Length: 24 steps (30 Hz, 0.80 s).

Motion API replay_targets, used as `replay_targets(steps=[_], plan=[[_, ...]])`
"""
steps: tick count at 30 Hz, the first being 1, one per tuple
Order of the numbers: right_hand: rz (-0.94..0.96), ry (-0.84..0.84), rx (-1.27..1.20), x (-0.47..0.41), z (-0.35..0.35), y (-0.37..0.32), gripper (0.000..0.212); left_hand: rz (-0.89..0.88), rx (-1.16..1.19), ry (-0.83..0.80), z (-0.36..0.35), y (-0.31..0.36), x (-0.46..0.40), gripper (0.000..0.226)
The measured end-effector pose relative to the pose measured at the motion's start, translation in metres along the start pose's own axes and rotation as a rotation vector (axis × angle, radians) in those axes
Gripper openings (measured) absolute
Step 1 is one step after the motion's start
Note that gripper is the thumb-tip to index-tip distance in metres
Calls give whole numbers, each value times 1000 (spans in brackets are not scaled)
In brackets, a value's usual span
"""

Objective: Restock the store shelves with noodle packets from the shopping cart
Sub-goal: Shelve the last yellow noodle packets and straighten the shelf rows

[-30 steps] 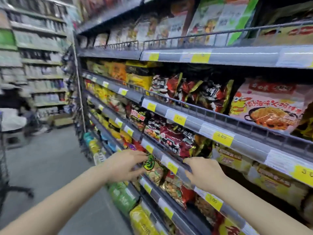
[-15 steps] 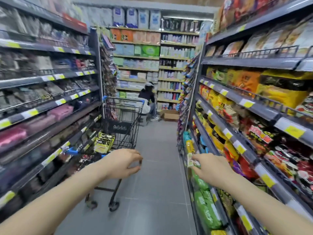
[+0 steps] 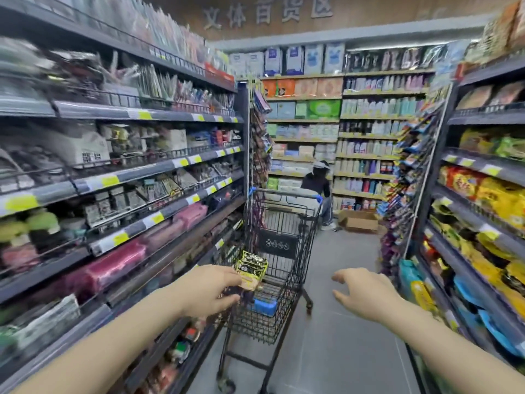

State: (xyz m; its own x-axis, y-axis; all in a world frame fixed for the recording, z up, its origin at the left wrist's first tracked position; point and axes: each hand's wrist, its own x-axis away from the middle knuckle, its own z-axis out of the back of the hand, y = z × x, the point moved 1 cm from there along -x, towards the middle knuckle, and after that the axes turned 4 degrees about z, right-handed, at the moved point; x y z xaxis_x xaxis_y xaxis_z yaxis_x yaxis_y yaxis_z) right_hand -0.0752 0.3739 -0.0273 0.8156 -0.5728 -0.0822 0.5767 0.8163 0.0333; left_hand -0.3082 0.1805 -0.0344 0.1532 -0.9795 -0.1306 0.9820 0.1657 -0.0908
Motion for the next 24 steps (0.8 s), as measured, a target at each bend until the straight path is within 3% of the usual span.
replay_targets(steps=[9,24], plan=[[5,-81,-6,-127,-36,-19,37,52,18,-46,-41,-99,-65,43],[30,-158,-18,-387,-72,21,37,86,67,-100,-111,-265,-244,37]])
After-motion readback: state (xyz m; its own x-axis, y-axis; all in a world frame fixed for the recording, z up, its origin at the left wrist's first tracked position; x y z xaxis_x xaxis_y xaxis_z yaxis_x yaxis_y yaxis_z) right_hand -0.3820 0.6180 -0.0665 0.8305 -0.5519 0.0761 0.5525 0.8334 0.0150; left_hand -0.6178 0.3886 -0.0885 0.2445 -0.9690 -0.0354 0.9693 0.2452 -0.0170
